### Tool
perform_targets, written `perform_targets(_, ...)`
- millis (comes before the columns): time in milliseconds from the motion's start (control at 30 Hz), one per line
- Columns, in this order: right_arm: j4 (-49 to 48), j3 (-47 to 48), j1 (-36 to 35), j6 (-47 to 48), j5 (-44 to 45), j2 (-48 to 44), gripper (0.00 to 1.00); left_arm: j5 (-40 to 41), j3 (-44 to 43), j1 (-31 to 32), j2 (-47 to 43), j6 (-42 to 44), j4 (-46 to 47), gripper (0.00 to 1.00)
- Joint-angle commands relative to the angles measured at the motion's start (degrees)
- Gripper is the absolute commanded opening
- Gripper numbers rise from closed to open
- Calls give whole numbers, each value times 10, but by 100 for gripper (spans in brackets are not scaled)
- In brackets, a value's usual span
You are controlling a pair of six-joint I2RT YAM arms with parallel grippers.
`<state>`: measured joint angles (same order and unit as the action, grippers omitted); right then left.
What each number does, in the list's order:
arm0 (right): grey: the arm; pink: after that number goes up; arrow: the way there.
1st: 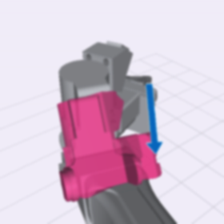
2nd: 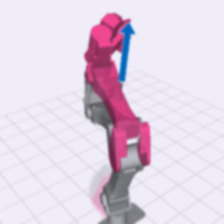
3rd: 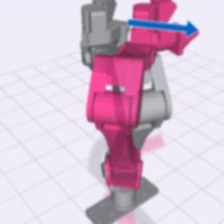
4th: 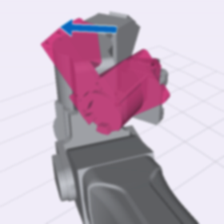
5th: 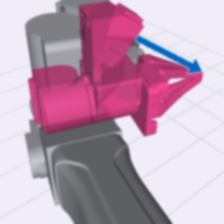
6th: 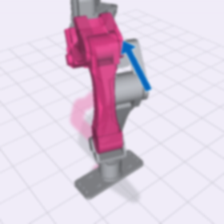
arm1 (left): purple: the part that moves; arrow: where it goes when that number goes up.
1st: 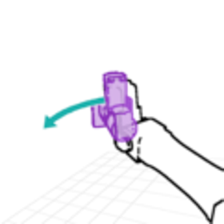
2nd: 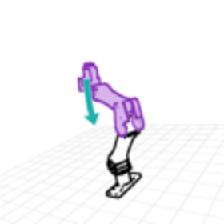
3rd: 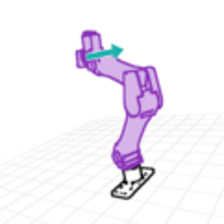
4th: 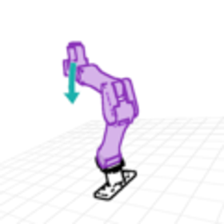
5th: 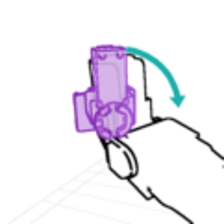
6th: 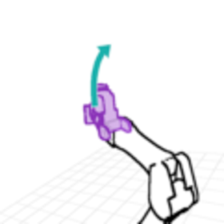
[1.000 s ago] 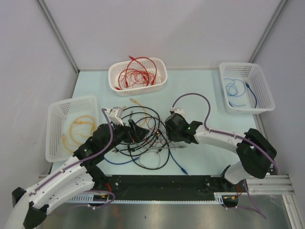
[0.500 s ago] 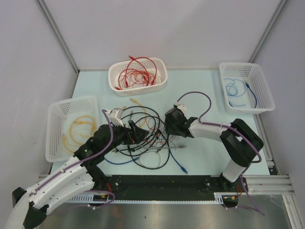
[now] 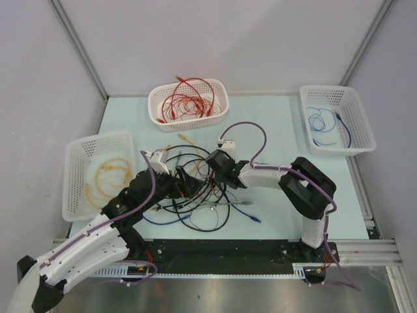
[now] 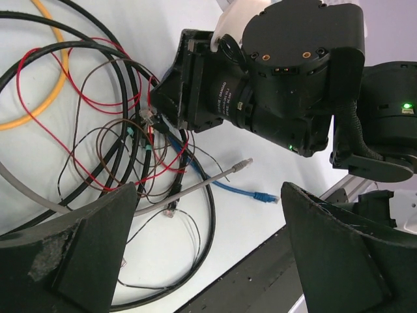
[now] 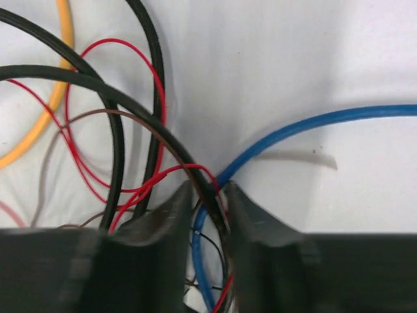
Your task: Untangle the cables
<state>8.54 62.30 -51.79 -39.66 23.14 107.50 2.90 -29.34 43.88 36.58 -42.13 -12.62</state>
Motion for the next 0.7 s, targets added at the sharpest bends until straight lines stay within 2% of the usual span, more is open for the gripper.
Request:
perform_targets(0, 126, -32, -19, 12, -2, 81, 15, 11, 3, 2, -4, -10, -4, 97)
perform_targets(67, 142, -32, -23, 13, 11, 96, 3, 13, 2, 2, -2, -9, -8, 97)
perform_targets(100, 148, -32, -24, 13, 14, 100, 0, 14, 0, 2, -2, -9, -9, 97)
perform_targets(233, 163, -32, -27, 7, 27, 88, 0, 16, -3, 2, -6, -8, -12, 97)
perform_targets(433, 161, -32, -71, 35, 76, -86, 0, 25, -23, 2, -18, 12, -14, 97)
perform_targets(667, 172, -32, -94, 55, 38, -247, 0, 40, -34, 2, -34, 35, 7, 97)
